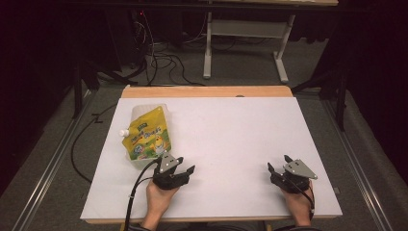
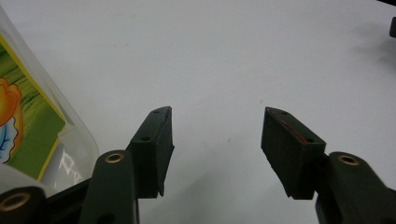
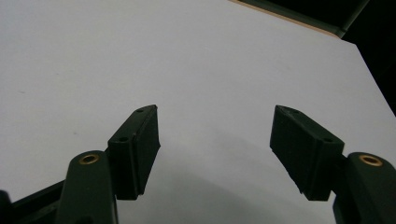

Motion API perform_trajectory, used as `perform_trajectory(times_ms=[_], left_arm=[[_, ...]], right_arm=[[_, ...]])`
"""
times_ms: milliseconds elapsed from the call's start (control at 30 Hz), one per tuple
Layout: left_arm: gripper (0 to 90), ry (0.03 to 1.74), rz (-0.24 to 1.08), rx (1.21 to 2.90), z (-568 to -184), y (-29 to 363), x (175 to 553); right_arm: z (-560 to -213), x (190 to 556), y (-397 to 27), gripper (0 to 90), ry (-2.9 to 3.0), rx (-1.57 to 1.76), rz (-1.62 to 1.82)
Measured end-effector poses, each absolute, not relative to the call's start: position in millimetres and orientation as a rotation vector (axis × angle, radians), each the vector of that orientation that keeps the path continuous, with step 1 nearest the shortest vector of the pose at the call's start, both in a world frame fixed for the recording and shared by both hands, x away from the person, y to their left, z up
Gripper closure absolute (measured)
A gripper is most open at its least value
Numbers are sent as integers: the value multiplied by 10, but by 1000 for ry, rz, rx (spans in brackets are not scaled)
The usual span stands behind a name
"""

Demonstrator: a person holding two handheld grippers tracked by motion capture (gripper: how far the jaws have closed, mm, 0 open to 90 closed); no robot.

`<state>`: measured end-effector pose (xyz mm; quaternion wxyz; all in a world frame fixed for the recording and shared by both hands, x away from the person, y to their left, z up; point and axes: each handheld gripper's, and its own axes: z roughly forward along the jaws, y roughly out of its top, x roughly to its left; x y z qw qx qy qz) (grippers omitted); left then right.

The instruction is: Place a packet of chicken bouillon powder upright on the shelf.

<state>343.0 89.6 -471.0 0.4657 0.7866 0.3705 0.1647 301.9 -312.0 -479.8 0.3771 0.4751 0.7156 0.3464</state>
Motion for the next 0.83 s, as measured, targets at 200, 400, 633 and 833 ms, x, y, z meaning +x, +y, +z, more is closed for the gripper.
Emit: perform_trajectory(times_ms=[200, 400, 633, 833], left_arm=[[432, 901, 385, 1928, -4765, 854, 3407], [430, 875, 400, 1971, -4823, 780, 3384], [421, 866, 429, 1974, -4828, 762, 3361], [400, 835, 459, 2026, -4831, 712, 3343]], right_arm=[[-4798, 3019, -3120, 332, 1829, 1215, 885], [-4798, 3018, -3117, 331, 1831, 1217, 882], [-4798, 3018, -3118, 331, 1830, 1215, 882], [-4800, 3021, -3112, 331, 1836, 1212, 876]])
